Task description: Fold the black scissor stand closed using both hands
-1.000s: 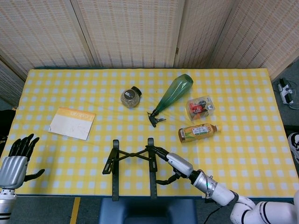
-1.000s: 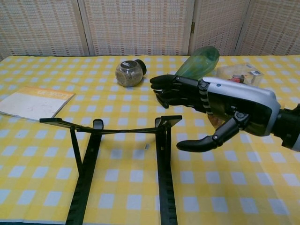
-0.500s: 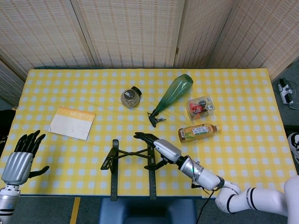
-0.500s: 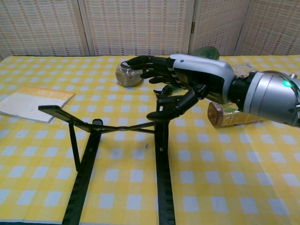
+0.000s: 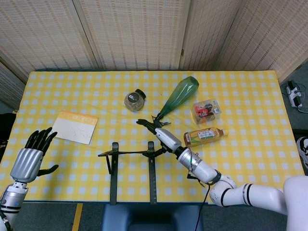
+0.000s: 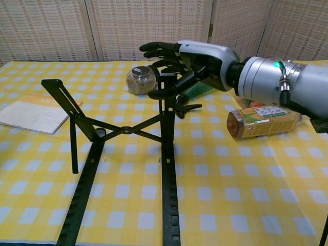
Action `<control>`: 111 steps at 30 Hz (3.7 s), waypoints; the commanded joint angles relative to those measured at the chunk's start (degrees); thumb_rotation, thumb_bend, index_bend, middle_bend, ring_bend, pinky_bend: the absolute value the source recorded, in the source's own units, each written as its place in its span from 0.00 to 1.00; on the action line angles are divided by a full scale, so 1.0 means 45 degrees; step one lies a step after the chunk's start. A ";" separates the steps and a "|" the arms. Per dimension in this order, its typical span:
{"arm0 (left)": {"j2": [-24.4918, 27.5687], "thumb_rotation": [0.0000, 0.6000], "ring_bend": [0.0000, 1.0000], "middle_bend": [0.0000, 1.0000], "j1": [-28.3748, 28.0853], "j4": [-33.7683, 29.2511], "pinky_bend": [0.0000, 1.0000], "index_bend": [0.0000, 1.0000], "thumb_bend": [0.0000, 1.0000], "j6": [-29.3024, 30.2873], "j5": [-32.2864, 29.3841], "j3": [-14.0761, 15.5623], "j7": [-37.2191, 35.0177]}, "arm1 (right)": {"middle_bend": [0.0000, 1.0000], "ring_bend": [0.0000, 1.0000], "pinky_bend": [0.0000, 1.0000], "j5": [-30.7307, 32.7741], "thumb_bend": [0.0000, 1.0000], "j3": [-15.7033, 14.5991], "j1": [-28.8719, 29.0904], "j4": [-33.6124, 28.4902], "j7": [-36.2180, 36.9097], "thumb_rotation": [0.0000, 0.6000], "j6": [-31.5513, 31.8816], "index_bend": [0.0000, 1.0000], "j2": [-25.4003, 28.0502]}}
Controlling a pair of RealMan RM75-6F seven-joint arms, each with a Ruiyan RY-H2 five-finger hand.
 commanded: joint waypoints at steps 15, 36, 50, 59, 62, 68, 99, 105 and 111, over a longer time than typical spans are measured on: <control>-0.0219 1.00 0.02 0.03 -0.0195 0.0302 0.00 0.00 0.13 -0.0180 -0.0061 0.0172 -0.0287 | 0.00 0.00 0.00 0.3024 0.27 0.1468 0.1208 0.2509 -0.1307 1.00 -0.1518 0.00 -0.1280; -0.0413 1.00 0.02 0.03 -0.0223 0.0440 0.00 0.00 0.13 -0.0039 -0.0036 0.0312 -0.0474 | 0.02 0.06 0.00 0.2940 0.27 -0.0241 0.0742 0.0864 -0.3698 1.00 -0.2685 0.02 0.0835; -0.0499 1.00 0.02 0.03 -0.0296 0.0410 0.00 0.00 0.13 -0.0077 -0.0029 0.0358 -0.0423 | 0.16 0.17 0.08 0.7337 0.27 -0.0430 0.1647 0.1329 -0.7838 1.00 -0.1064 0.34 -0.1026; -0.0551 1.00 0.02 0.03 -0.0292 0.0552 0.00 0.00 0.13 -0.0069 -0.0047 0.0402 -0.0557 | 0.19 0.18 0.08 0.8377 0.27 -0.0270 0.1958 0.1529 -0.8763 1.00 -0.0861 0.40 -0.1448; -0.0577 1.00 0.02 0.03 -0.0307 0.0602 0.00 0.00 0.13 -0.0083 -0.0046 0.0410 -0.0596 | 0.20 0.17 0.08 0.8552 0.27 -0.0206 0.2008 0.1588 -0.8960 1.00 -0.0786 0.42 -0.1572; -0.0606 1.00 0.02 0.03 -0.0318 0.0672 0.00 0.00 0.13 -0.0045 -0.0018 0.0417 -0.0640 | 0.21 0.17 0.08 0.8738 0.27 -0.0088 0.2060 0.1752 -0.9175 1.00 -0.0786 0.46 -0.1789; -0.0912 1.00 0.02 0.03 -0.0981 0.1203 0.00 0.00 0.13 -0.0547 0.0411 0.0428 -0.1782 | 0.31 0.22 0.13 0.9266 0.43 0.0145 0.1896 0.1592 -1.0227 1.00 -0.0565 0.66 -0.1996; -0.1010 1.00 0.02 0.03 -0.1619 0.1109 0.00 0.06 0.13 -0.1005 0.0820 0.0389 -0.3171 | 0.19 0.16 0.13 0.9238 0.43 0.0170 0.1716 0.0573 -0.9868 1.00 -0.1399 0.25 -0.0992; -0.1030 1.00 0.02 0.03 -0.2525 0.1096 0.00 0.10 0.13 -0.2100 0.0898 0.0329 -0.4365 | 0.07 0.10 0.13 0.9275 0.43 0.0313 0.1682 -0.0482 -0.9563 1.00 -0.1730 0.00 -0.0013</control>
